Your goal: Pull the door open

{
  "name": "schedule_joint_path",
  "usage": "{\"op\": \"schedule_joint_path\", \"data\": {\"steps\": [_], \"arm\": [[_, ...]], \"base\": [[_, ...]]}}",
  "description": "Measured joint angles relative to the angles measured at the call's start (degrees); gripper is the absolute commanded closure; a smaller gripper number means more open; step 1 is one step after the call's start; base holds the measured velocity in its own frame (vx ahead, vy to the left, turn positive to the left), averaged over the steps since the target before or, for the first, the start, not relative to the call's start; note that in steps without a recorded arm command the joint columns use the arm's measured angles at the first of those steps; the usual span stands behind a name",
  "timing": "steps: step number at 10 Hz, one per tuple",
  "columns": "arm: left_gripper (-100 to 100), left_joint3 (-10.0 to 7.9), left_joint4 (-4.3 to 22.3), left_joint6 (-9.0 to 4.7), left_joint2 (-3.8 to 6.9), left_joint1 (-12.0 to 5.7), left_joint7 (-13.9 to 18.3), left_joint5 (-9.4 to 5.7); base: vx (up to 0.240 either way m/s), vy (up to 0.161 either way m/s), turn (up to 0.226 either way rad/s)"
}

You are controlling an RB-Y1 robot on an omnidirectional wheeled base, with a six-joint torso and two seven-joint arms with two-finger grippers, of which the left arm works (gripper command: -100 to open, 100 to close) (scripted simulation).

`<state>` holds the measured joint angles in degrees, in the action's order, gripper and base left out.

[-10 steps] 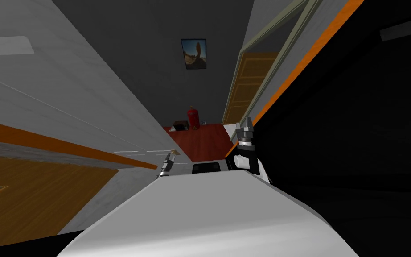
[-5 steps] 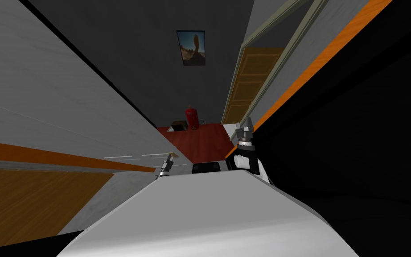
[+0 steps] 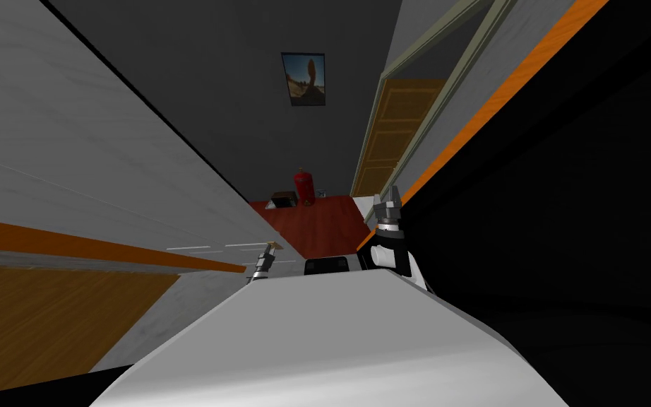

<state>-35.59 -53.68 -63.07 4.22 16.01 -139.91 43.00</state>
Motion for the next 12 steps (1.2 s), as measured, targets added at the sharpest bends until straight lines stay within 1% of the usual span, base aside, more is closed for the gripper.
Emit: {"op": "schedule_joint_path", "data": {"steps": [3, 6, 8, 10, 12], "arm": [[100, 0.73, 0.96, 0.05, 0.5, -0.69, 3.96, -0.98], [100, 1.62, 1.24, 0.39, 0.74, -1.11, 8.26, -1.91], [100, 2.28, 1.77, 0.45, 1.1, -1.51, 11.4, -2.74], [100, 2.73, 2.11, 0.56, 1.33, -1.8, 13.67, -3.25], [100, 3.46, 2.7, 0.58, 1.64, -2.24, 16.77, -4.15]], "base": [[-0.029, 0.01, -0.019], [-0.028, 0.009, -0.015], [-0.028, 0.004, -0.013], [-0.032, 0.008, -0.017], [-0.033, 0.009, -0.018]]}}
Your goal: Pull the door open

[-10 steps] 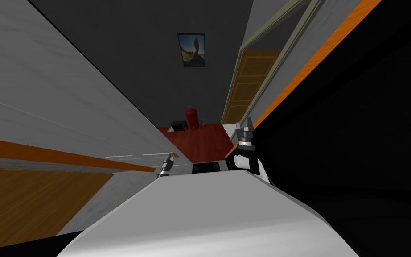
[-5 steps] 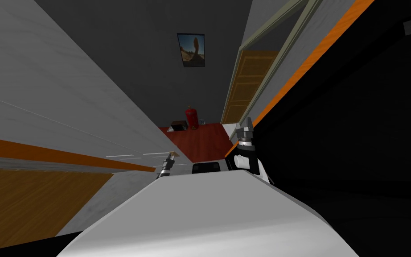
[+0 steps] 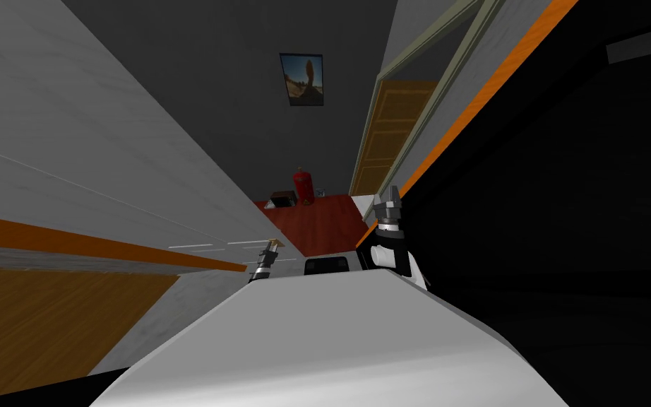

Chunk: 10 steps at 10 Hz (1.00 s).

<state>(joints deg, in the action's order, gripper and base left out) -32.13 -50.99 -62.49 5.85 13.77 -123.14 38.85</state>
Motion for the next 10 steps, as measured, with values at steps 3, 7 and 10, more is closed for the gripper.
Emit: {"op": "schedule_joint_path", "data": {"steps": [3, 7, 10], "arm": [[100, 0.94, 0.6, 0.21, 0.36, -0.58, 4.12, -1.05], [100, 2.25, 0.93, 0.55, 0.68, -1.12, 9.74, -2.42], [100, 3.27, 1.78, 0.68, 1.18, -1.86, 14.11, -3.65]], "base": [[-0.031, 0.006, -0.017], [-0.032, 0.011, -0.017], [-0.035, 0.011, -0.019]]}}
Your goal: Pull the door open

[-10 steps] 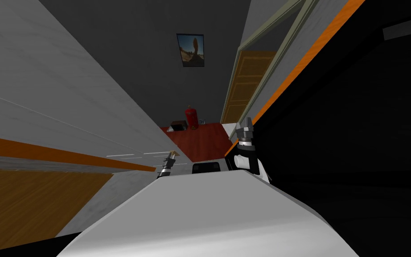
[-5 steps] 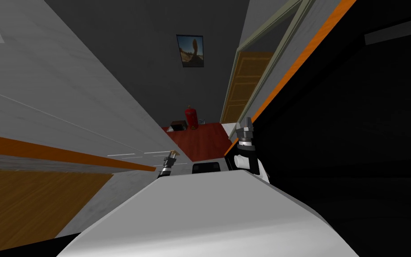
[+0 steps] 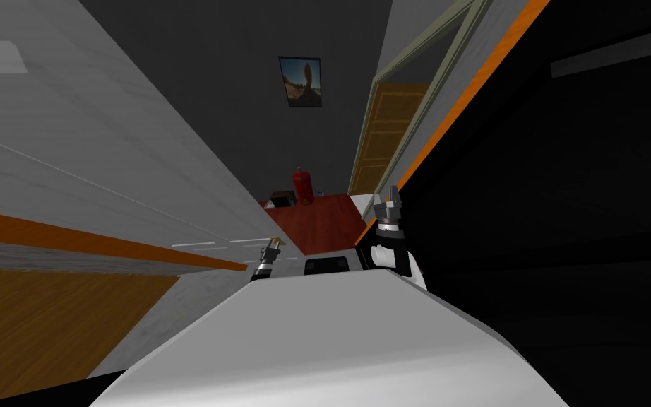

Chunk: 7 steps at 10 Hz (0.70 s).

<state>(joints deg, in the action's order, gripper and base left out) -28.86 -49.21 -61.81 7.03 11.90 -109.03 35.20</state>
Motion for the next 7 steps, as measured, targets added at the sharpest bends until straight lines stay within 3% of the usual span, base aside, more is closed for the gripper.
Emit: {"op": "schedule_joint_path", "data": {"steps": [7], "arm": [[100, 2.34, 1.38, 0.36, 0.93, -1.37, 9.54, -2.75]], "base": [[-0.034, 0.009, -0.016]]}}
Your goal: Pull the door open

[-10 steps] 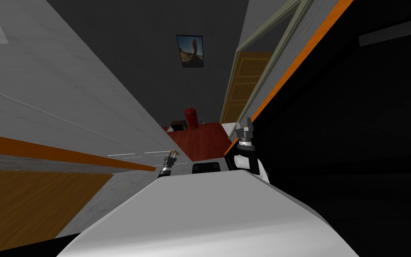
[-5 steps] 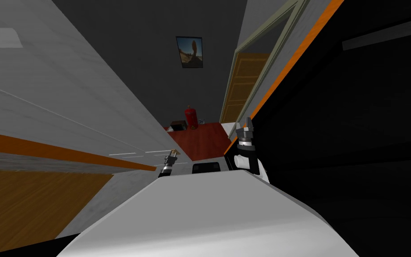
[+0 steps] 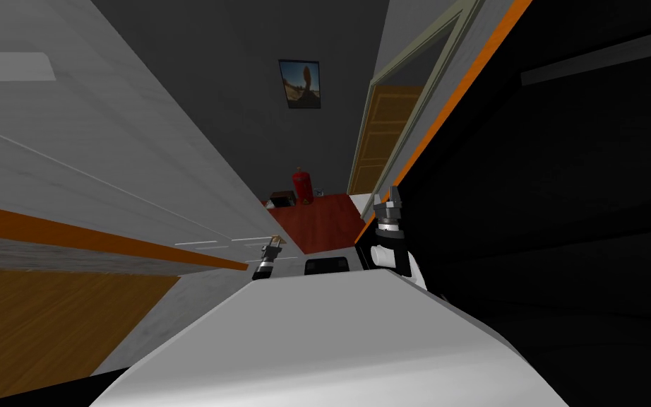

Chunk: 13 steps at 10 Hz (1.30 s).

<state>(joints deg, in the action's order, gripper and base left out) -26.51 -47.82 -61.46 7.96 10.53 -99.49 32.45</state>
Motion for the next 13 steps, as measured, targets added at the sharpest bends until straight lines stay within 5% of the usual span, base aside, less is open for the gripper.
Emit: {"op": "schedule_joint_path", "data": {"steps": [13], "arm": [[100, 5.05, 2.77, 0.97, 2.2, -3.0, 18.67, -6.13]], "base": [[-0.04, 0.013, -0.019]]}}
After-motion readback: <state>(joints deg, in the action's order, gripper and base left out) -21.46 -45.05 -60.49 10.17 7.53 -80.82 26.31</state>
